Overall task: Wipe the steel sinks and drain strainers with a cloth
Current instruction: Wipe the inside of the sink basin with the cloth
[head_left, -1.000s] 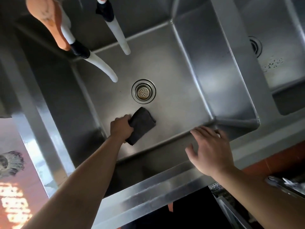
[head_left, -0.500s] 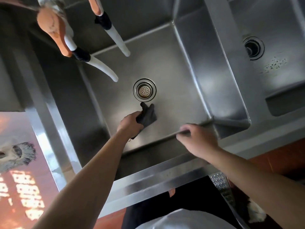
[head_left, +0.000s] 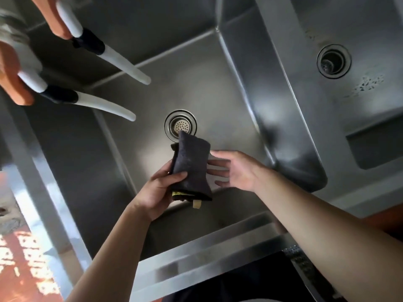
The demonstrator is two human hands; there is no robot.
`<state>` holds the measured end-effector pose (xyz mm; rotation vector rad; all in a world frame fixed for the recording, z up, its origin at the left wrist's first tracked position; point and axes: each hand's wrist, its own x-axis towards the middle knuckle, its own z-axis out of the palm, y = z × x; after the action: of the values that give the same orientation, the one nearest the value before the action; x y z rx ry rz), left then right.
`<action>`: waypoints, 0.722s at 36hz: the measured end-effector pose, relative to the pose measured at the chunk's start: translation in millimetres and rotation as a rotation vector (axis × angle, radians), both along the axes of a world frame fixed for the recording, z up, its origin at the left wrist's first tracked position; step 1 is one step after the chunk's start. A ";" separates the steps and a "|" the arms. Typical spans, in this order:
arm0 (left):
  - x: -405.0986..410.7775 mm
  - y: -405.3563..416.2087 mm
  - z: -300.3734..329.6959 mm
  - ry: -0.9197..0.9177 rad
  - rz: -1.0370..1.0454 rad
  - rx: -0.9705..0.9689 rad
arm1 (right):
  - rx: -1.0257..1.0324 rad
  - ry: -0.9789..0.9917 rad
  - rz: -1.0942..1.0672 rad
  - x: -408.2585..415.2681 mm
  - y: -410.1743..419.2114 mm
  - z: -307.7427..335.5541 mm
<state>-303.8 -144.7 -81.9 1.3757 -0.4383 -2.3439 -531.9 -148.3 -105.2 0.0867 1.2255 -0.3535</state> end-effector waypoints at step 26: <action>-52.2 17.4 -44.6 -0.683 -0.171 -0.374 | -0.336 0.419 -0.117 32.6 -18.9 -12.5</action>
<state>-356.0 -127.3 -126.5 1.9621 -1.1553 -1.7125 -499.3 -167.2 -117.7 -0.2167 1.5588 -0.7001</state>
